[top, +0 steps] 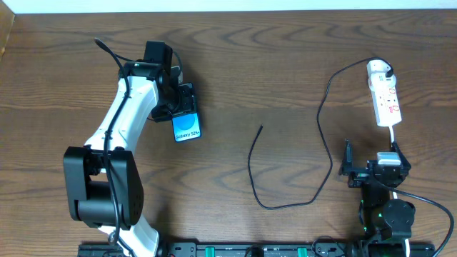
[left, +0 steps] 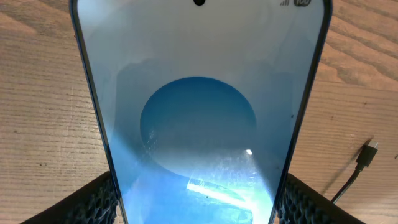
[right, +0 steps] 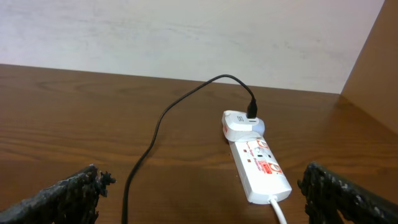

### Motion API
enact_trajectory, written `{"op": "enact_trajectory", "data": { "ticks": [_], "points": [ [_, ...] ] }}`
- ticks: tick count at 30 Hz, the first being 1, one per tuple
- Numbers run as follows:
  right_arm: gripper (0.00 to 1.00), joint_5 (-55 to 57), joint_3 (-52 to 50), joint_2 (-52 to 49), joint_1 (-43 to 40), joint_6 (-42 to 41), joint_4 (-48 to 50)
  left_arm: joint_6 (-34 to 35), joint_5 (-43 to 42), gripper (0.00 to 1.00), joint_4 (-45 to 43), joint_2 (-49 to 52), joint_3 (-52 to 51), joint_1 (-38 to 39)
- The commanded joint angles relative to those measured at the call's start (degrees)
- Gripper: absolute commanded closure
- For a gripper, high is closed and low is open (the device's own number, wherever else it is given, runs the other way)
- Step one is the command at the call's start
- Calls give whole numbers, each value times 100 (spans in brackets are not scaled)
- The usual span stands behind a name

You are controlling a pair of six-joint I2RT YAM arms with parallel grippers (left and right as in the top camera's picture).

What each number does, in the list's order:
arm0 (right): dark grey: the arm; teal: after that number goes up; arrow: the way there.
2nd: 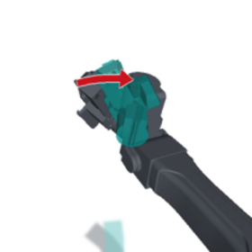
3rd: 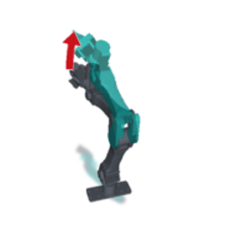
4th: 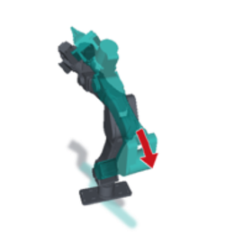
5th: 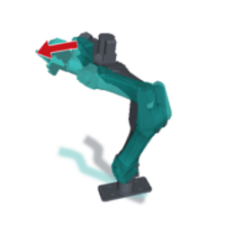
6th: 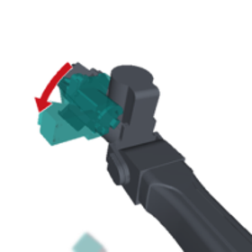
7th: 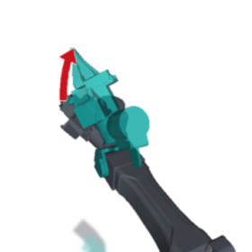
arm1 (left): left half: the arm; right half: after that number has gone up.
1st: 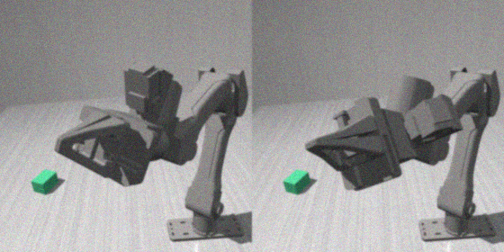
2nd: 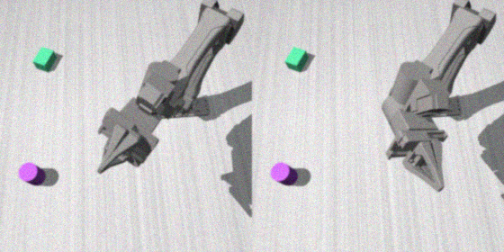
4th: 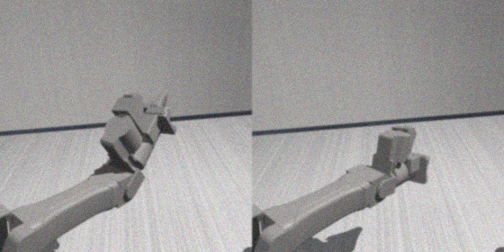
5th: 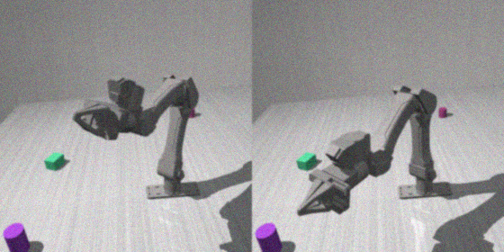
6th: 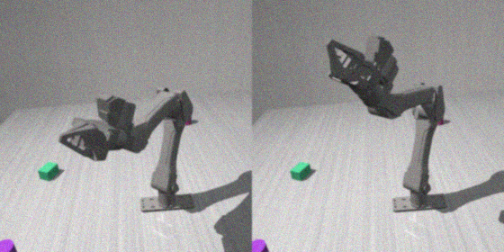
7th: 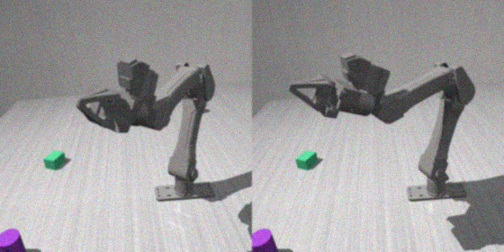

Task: Plug charger to phone and switch on socket
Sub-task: 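Hold the blue phone still near the table with the left gripper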

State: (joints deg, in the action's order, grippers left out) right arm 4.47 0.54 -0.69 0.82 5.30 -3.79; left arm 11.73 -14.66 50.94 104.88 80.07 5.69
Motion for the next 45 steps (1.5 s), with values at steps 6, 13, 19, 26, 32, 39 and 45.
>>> {"op": "enact_trajectory", "data": {
  "ticks": [6,13,19,26,32,39,45],
  "points": [
    [1,-15,-22,31,-13,76,-7,-214,44,93,-7,-170,79,-9],
    [1,-15,-22,31,-13,76,-7,-452,42,93,-2,-170,79,-9],
    [1,-15,-22,31,-13,76,-7,-463,39,93,-2,-170,79,-9],
    [1,-15,-22,31,-13,76,-7,-461,42,93,0,-170,79,-9],
    [1,-13,-22,31,-13,76,-7,-461,42,93,0,-170,79,-9],
    [1,-13,-22,31,-13,76,-7,-463,42,92,0,-170,79,-9],
    [1,-13,-22,31,-13,76,-7,-466,42,93,0,-170,79,-9]
  ]
}}
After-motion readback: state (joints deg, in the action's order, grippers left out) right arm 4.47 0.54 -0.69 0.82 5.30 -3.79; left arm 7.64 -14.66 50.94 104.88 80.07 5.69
